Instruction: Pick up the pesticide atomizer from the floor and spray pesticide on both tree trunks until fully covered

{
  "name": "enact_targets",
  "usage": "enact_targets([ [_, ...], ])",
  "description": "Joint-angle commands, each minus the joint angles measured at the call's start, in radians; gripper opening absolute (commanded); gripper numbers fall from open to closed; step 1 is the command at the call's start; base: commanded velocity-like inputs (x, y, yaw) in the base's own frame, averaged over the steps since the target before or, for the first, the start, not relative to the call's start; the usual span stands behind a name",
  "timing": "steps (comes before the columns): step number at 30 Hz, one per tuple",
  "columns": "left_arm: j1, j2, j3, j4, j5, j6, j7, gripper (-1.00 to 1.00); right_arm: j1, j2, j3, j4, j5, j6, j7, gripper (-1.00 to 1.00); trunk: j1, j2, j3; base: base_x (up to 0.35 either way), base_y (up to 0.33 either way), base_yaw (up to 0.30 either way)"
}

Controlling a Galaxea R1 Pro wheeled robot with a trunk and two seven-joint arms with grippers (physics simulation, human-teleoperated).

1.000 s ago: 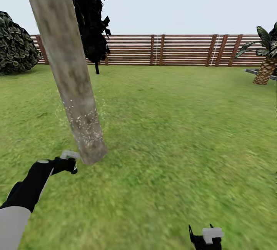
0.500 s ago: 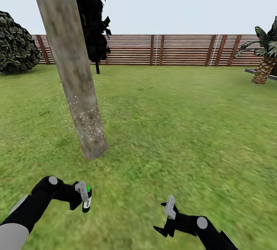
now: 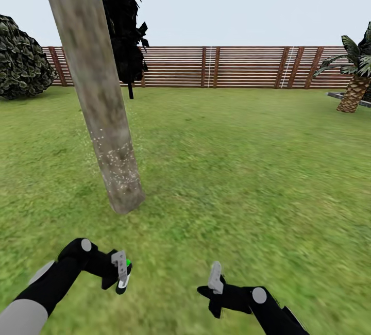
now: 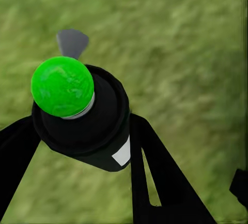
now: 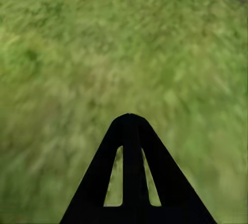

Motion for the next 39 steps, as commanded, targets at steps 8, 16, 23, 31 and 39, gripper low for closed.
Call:
enact_targets([
  [8, 0.000, -0.033, -0.083, 0.000, -0.002, 0.006, 0.004, -1.00, -0.006, 0.073, 0.117, -0.035, 0.000, -0.002, 0.032, -1.00, 0.000, 0.000, 0.000, 0.000, 0.000, 0.000],
  [16, 0.001, -0.044, -0.144, 0.000, -0.036, 0.007, 0.005, -1.00, -0.006, 0.105, 0.122, -0.063, 0.000, -0.002, 0.033, -1.00, 0.000, 0.000, 0.000, 0.000, 0.000, 0.000],
  [23, 0.002, -0.087, -0.159, 0.104, -0.074, 0.005, 0.012, -1.00, -0.007, 0.102, 0.120, -0.110, 0.001, 0.000, 0.033, -1.00, 0.000, 0.000, 0.000, 0.000, 0.000, 0.000],
  [31, 0.000, -0.157, -0.155, 0.110, -0.145, 0.006, 0.015, -1.00, -0.007, 0.103, 0.120, -0.112, 0.001, 0.000, 0.033, -1.00, 0.000, 0.000, 0.000, 0.000, 0.000, 0.000],
  [39, 0.000, -0.159, -0.146, 0.112, -0.124, -0.015, 0.003, -1.00, -0.007, 0.102, 0.120, -0.111, 0.001, 0.000, 0.033, -1.00, 0.000, 0.000, 0.000, 0.000, 0.000, 0.000],
])
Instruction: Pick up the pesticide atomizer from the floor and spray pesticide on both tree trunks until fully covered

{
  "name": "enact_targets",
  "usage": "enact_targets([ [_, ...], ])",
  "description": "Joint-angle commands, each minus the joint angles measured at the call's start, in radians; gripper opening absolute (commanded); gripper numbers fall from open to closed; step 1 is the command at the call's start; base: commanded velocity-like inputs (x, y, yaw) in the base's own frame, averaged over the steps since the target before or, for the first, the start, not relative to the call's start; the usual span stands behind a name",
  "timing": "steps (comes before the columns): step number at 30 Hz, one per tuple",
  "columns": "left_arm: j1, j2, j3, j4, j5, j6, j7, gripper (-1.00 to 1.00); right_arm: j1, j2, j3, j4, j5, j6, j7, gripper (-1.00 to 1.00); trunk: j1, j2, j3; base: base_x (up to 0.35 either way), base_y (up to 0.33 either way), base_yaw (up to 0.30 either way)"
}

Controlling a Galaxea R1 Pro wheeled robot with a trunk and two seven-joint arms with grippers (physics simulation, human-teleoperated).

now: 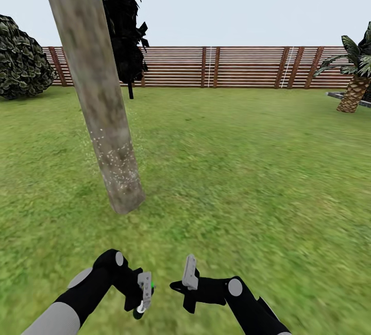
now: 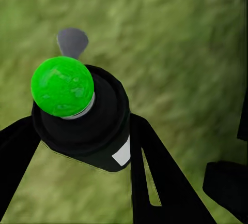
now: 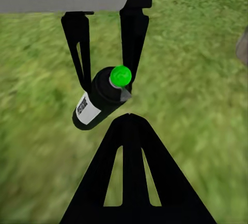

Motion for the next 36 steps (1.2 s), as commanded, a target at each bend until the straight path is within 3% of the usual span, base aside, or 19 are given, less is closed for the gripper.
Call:
enact_targets([
  [1, 0.000, 0.000, 0.001, 0.001, 0.010, -0.013, 0.000, -1.00, 0.000, 0.000, 0.000, 0.000, 0.000, 0.000, 0.000, -1.00, 0.000, 0.000, 0.000, 0.000, 0.000, 0.000],
  [4, 0.000, -0.001, 0.001, 0.042, 0.038, -0.088, 0.000, -1.00, 0.000, 0.001, 0.000, 0.000, 0.000, 0.000, 0.000, -1.00, 0.000, 0.000, 0.000, 0.000, 0.000, 0.000],
  [7, 0.000, -0.001, 0.001, 0.065, 0.045, -0.110, 0.000, -1.00, 0.000, 0.001, 0.000, 0.000, 0.001, 0.000, 0.000, -1.00, 0.000, 0.000, 0.000, 0.000, 0.000, 0.000],
  [17, -0.003, -0.007, -0.001, 0.065, 0.107, -0.115, -0.002, -1.00, 0.000, 0.000, 0.000, 0.000, 0.001, 0.000, 0.000, -1.00, 0.000, 0.000, 0.000, 0.000, 0.000, 0.000],
  [23, -0.003, -0.024, -0.001, 0.061, 0.117, -0.116, -0.003, -1.00, 0.000, -0.002, -0.001, 0.000, 0.002, 0.000, 0.000, -1.00, 0.000, 0.000, 0.000, 0.000, 0.000, 0.000],
  [33, -0.007, -0.029, -0.003, 0.061, 0.140, -0.117, -0.007, -1.00, 0.000, -0.009, -0.003, 0.005, 0.004, -0.001, -0.002, -1.00, 0.000, 0.000, 0.000, 0.000, 0.000, 0.000],
  [36, -0.007, -0.035, -0.004, 0.061, 0.139, -0.118, -0.025, -1.00, 0.000, -0.022, -0.004, 0.006, 0.004, -0.002, -0.002, -1.00, 0.000, 0.000, 0.000, 0.000, 0.000, 0.000],
])
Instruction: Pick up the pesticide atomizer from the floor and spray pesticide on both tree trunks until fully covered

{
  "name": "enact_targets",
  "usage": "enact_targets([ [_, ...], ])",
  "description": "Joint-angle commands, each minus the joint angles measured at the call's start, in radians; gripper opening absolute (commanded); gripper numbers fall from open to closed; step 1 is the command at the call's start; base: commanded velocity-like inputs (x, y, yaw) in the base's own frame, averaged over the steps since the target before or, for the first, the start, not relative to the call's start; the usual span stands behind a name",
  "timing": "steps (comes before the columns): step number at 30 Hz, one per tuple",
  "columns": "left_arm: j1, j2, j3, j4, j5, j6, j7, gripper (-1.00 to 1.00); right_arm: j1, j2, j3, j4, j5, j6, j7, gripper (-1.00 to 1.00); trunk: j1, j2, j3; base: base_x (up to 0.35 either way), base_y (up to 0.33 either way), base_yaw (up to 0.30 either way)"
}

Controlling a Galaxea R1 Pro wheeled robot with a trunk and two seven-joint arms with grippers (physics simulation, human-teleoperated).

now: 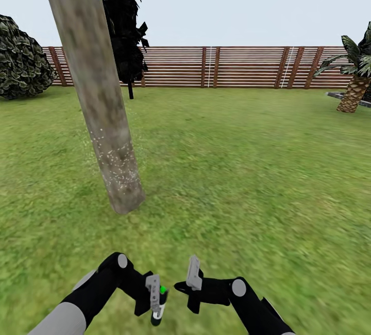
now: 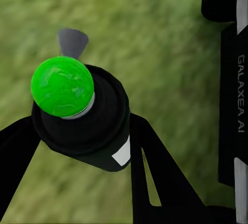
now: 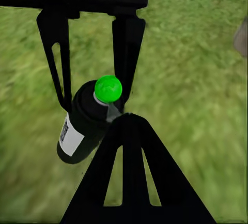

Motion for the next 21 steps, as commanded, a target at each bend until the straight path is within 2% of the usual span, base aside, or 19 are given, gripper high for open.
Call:
enact_targets([
  [1, 0.000, -0.001, 0.000, 0.001, 0.000, 0.000, -0.002, -1.00, 0.000, -0.004, 0.000, 0.000, 0.000, 0.000, 0.000, -1.00, 0.000, 0.000, 0.000, 0.000, 0.000, 0.000],
  [21, -0.001, -0.030, 0.000, -0.006, 0.005, 0.001, -0.003, -1.00, 0.000, -0.007, 0.000, 0.000, 0.000, 0.000, 0.000, -1.00, 0.000, 0.000, 0.000, 0.000, 0.000, 0.000],
])
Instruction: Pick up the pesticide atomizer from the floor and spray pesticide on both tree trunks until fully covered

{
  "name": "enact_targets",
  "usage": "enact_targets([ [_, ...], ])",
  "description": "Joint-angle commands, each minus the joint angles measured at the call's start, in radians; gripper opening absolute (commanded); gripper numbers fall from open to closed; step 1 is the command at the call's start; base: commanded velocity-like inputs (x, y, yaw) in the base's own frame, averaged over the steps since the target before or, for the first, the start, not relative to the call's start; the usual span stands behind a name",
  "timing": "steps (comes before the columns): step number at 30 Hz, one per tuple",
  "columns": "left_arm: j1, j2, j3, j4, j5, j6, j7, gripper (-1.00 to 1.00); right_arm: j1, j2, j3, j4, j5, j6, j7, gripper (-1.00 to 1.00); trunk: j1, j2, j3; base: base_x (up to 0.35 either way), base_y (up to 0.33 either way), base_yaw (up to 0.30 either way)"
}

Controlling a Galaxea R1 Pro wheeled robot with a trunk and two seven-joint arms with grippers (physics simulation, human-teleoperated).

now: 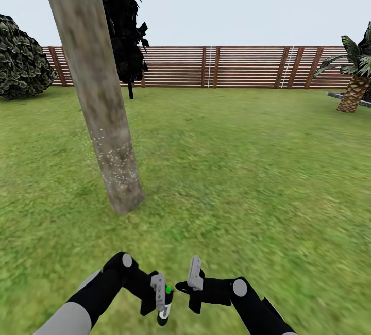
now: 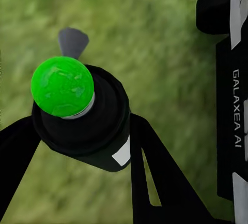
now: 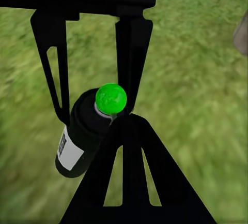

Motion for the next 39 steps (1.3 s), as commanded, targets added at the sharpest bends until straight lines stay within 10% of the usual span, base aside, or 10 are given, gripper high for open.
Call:
enact_targets([
  [1, 0.000, -0.001, 0.001, 0.000, 0.000, 0.000, 0.000, -1.00, 0.000, 0.000, 0.000, 0.000, 0.000, 0.000, 0.000, -1.00, 0.000, 0.000, 0.000, 0.000, 0.000, 0.000],
  [25, -0.002, -0.001, -0.001, 0.011, -0.014, 0.000, 0.000, -1.00, 0.000, 0.000, 0.000, 0.002, 0.000, 0.000, 0.000, -1.00, 0.000, 0.000, 0.000, 0.000, 0.000, 0.000],
  [37, 0.009, 0.238, -0.003, 0.015, -0.016, 0.012, 0.005, -1.00, 0.000, -0.004, 0.000, 0.003, 0.000, 0.001, -0.001, -1.00, 0.000, 0.000, 0.000, 0.000, 0.000, 0.000],
  [38, 0.009, 0.261, -0.001, 0.015, -0.015, 0.013, 0.005, -1.00, 0.000, -0.004, 0.000, 0.003, 0.000, 0.000, -0.001, 1.00, 0.000, 0.000, 0.000, 0.000, 0.000, 0.000],
  [39, 0.010, 0.277, 0.001, 0.015, -0.014, 0.013, 0.006, -1.00, 0.000, -0.004, -0.001, 0.004, 0.000, 0.000, -0.002, 1.00, 0.000, 0.000, 0.000, 0.000, 0.000, 0.000],
])
